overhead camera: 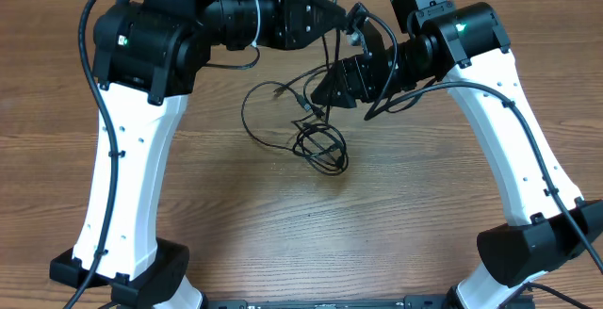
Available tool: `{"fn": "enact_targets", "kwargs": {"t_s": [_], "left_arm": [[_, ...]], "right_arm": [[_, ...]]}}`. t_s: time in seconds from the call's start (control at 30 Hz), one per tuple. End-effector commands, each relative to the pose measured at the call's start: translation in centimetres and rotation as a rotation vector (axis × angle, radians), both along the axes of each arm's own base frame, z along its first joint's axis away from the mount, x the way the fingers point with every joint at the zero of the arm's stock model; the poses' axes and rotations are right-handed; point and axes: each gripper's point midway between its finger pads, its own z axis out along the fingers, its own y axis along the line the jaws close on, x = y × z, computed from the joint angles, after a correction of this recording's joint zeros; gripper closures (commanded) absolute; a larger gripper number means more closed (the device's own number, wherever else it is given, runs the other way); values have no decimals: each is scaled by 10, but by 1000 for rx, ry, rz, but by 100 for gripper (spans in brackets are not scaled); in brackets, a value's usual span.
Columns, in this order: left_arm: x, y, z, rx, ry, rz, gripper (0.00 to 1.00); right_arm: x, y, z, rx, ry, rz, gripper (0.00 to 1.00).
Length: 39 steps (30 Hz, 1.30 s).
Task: Untangle cables
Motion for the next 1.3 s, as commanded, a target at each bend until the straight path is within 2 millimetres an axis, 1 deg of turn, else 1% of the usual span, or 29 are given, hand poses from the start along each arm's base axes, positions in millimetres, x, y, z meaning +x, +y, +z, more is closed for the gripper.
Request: {"fn": "enact_targets", "kwargs": {"t_s": [0.0, 0.1, 0.17, 0.2, 0.33, 0.43, 0.5, 0.6, 0.63, 0.67, 0.73, 0.77, 0.8, 0.83, 0.9, 0.93, 1.0, 1.07, 1.17, 1.23, 1.27], "left_arm": [[-16, -11, 20, -75, -67, -132, 96], [-17, -13, 42, -151, -109, -168, 96], [-9, -8, 56, -202, -75, -131, 96], [-7, -6, 60, -214, -70, -121, 96], [6, 8, 77, -273, -47, -68, 96], [0, 12, 90, -313, -64, -121, 96], [-3, 16, 96, -327, -72, -142, 96], [1, 22, 97, -332, -56, -125, 96], [4, 26, 96, -331, -50, -110, 96], [7, 30, 94, -329, -42, -95, 96], [20, 41, 84, -314, 10, -14, 96], [28, 47, 77, -302, 39, 37, 96], [37, 55, 67, -282, 72, 102, 96], [55, 75, 41, -222, 151, 258, 96], [62, 92, 17, -173, 248, 368, 96], [62, 97, 12, -171, 278, 382, 96], [59, 103, 18, -203, 298, 366, 96], [60, 112, 31, -256, 297, 354, 96], [58, 127, 56, -338, 267, 309, 96], [54, 136, 71, -389, 272, 267, 96], [52, 139, 76, -403, 281, 255, 96]], "right_arm": [[1, -5, 5, -30, -57, 16, 33], [0, -6, 3, -40, -48, 14, 37], [0, -7, -1, -48, -39, 9, 42], [-1, -7, -3, -50, -32, 10, 43], [-3, -8, -21, -67, 10, 10, 46], [-3, -8, -39, -75, 31, 11, 52], [-1, -8, -49, -77, 38, 9, 54], [7, -13, -60, -126, 64, -70, 58], [13, -19, -65, -165, 70, -124, 62], [16, -23, -67, -189, 73, -156, 63], [24, -34, -73, -255, 83, -247, 72], [26, -39, -76, -284, 88, -287, 76], [29, -45, -79, -317, 93, -333, 77], [33, -54, -83, -365, 103, -402, 78], [34, -65, -87, -417, 111, -464, 77], [35, -72, -89, -451, 110, -493, 77], [36, -79, -91, -488, 102, -521, 77], [38, -82, -91, -505, 92, -529, 77], [38, -83, -91, -506, 92, -530, 77], [38, -82, -91, -505, 91, -530, 77], [39, -82, -91, -503, 89, -531, 77]]}}
